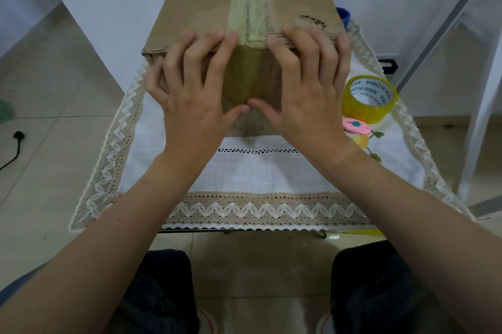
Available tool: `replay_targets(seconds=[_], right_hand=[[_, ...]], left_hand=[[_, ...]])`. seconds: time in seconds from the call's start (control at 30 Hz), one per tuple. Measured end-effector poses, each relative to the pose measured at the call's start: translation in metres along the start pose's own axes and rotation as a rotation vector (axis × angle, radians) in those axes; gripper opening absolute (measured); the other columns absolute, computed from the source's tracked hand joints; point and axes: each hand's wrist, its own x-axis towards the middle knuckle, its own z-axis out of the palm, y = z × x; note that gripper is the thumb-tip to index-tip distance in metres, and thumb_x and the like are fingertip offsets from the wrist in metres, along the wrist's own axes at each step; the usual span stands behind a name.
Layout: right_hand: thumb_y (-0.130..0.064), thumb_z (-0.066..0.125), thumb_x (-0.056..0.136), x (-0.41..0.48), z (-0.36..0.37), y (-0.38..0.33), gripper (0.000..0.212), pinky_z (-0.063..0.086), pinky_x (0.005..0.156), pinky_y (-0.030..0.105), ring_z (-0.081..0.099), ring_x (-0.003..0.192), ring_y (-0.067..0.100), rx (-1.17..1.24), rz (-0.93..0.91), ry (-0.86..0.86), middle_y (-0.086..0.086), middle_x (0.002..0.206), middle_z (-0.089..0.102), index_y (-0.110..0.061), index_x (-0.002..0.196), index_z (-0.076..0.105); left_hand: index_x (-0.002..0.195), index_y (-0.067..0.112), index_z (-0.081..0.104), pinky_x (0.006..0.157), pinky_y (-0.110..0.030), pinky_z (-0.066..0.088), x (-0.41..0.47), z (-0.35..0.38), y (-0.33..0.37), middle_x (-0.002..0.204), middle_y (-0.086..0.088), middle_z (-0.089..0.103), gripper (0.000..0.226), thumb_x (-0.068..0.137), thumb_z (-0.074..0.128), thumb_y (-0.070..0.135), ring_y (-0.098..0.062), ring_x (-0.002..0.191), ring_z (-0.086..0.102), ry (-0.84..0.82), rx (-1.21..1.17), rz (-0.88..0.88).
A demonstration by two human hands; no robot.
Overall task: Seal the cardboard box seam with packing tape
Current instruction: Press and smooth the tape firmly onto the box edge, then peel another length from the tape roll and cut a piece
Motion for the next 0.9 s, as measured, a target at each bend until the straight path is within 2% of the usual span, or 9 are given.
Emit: replay_targets(seconds=[0.1,0.17,0.27,0.37,0.47,0.57,0.63,0.73,0.9], right_hand=[[-0.061,0.077,0.074,-0.002,-0.010,0.004,0.094,0.018,0.124,0.065,0.037,0.148,0.037,-0.020,-0.053,-0.099,0.014,0.155,0.048,-0.015,0.151,0.047],[-0.051,0.078,0.077,-0.001,-0.019,0.008,0.091,0.017,0.125,0.066,0.034,0.151,0.038,0.016,-0.081,-0.143,0.015,0.159,0.043,-0.014,0.154,0.044],[-0.030,0.075,0.087,-0.003,-0.031,0.017,0.064,0.019,0.125,0.064,0.033,0.152,0.039,0.142,-0.109,-0.158,0.016,0.159,0.043,-0.014,0.145,0.056],[-0.013,0.069,0.089,-0.009,-0.042,0.030,0.037,0.030,0.121,0.061,0.039,0.147,0.041,0.283,-0.123,-0.135,0.017,0.152,0.051,-0.009,0.126,0.068],[-0.008,0.068,0.088,-0.014,-0.050,0.045,0.025,0.042,0.110,0.048,0.049,0.128,0.038,0.308,-0.065,-0.074,0.013,0.133,0.063,-0.010,0.113,0.072],[-0.009,0.064,0.089,-0.017,-0.055,0.062,0.019,0.045,0.093,0.037,0.052,0.109,0.033,0.270,0.039,-0.078,0.007,0.114,0.066,-0.014,0.105,0.072],[-0.013,0.061,0.091,-0.018,-0.056,0.077,0.017,0.046,0.090,0.039,0.049,0.106,0.028,0.220,0.129,-0.162,0.003,0.110,0.065,-0.017,0.105,0.071],[-0.018,0.063,0.095,-0.025,-0.055,0.102,0.021,0.041,0.094,0.040,0.044,0.111,0.027,0.116,0.294,-0.389,-0.005,0.115,0.066,-0.026,0.113,0.069],[-0.014,0.065,0.092,-0.037,-0.043,0.130,0.041,0.030,0.101,0.047,0.038,0.120,0.031,0.024,0.442,-0.656,-0.001,0.128,0.065,-0.031,0.129,0.063]], left_hand=[[0.159,0.030,0.031,0.115,-0.060,0.029,-0.003,-0.002,0.000,0.158,-0.001,0.043,0.111,0.067,0.080,0.069,-0.024,0.151,0.025,-0.022,0.000,0.020],[0.158,0.031,0.030,0.114,-0.062,0.028,0.000,-0.003,0.001,0.155,-0.003,0.046,0.108,0.070,0.080,0.068,-0.026,0.150,0.028,0.007,-0.039,0.028],[0.151,0.035,0.035,0.113,-0.063,0.028,0.000,-0.008,0.010,0.147,-0.006,0.053,0.086,0.080,0.078,0.056,-0.031,0.147,0.038,0.079,-0.184,-0.002],[0.137,0.028,0.055,0.108,-0.059,0.033,-0.005,-0.011,0.030,0.140,-0.008,0.057,0.058,0.085,0.076,0.044,-0.033,0.141,0.044,0.111,-0.249,-0.031],[0.125,0.024,0.068,0.099,-0.054,0.038,-0.006,-0.015,0.052,0.131,-0.008,0.060,0.039,0.089,0.074,0.036,-0.033,0.130,0.049,0.095,-0.266,-0.050],[0.113,0.020,0.073,0.088,-0.046,0.039,-0.003,-0.015,0.067,0.116,-0.006,0.064,0.022,0.092,0.071,0.024,-0.030,0.113,0.052,0.063,-0.380,0.001],[0.110,0.012,0.072,0.086,-0.040,0.042,-0.002,-0.011,0.073,0.107,-0.008,0.064,0.018,0.092,0.068,0.012,-0.031,0.103,0.055,0.001,-0.490,0.061],[0.115,0.001,0.066,0.087,-0.031,0.045,-0.003,-0.006,0.084,0.110,-0.012,0.059,0.031,0.084,0.062,-0.003,-0.028,0.101,0.056,-0.065,-0.590,0.021],[0.109,0.004,0.066,0.074,-0.022,0.045,-0.005,-0.001,0.093,0.107,0.000,0.054,0.030,0.082,0.059,-0.007,-0.015,0.087,0.056,-0.153,-0.686,0.000]])
